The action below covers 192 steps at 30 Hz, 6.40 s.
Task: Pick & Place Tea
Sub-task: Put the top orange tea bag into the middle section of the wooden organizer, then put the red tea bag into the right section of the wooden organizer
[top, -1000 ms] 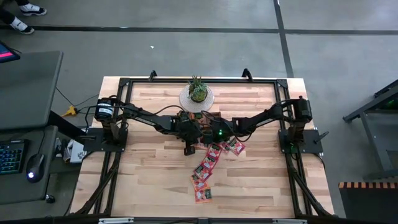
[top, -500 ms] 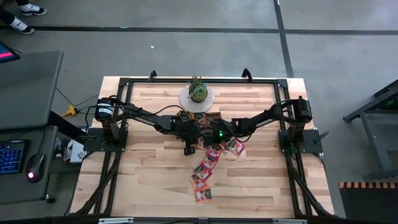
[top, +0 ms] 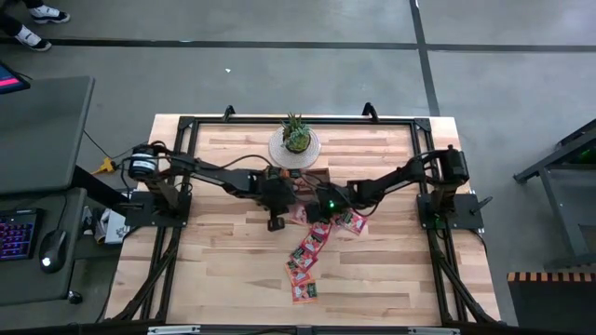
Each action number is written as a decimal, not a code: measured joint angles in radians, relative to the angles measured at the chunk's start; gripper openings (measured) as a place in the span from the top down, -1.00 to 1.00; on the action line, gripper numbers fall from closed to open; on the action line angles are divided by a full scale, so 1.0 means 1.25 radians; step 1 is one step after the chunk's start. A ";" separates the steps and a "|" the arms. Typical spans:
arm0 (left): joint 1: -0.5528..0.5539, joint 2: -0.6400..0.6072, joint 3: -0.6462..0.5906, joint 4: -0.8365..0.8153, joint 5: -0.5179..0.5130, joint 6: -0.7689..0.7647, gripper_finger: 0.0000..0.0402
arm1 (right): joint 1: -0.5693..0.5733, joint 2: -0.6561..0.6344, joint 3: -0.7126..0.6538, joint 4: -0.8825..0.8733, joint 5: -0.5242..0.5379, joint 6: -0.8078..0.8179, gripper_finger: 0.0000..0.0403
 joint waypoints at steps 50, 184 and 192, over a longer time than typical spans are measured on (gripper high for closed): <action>-0.001 -0.344 0.001 -0.121 -0.058 -0.251 1.00 | -0.186 -0.151 0.648 -1.037 0.037 -0.938 1.00; -0.351 -0.623 -0.213 -0.152 -0.513 -0.601 1.00 | -0.112 -0.066 0.997 -1.392 0.206 -0.875 -0.01; -0.350 -0.565 -0.224 0.036 -0.493 -0.524 1.00 | -0.080 -0.200 0.765 -1.298 0.204 -0.798 -0.01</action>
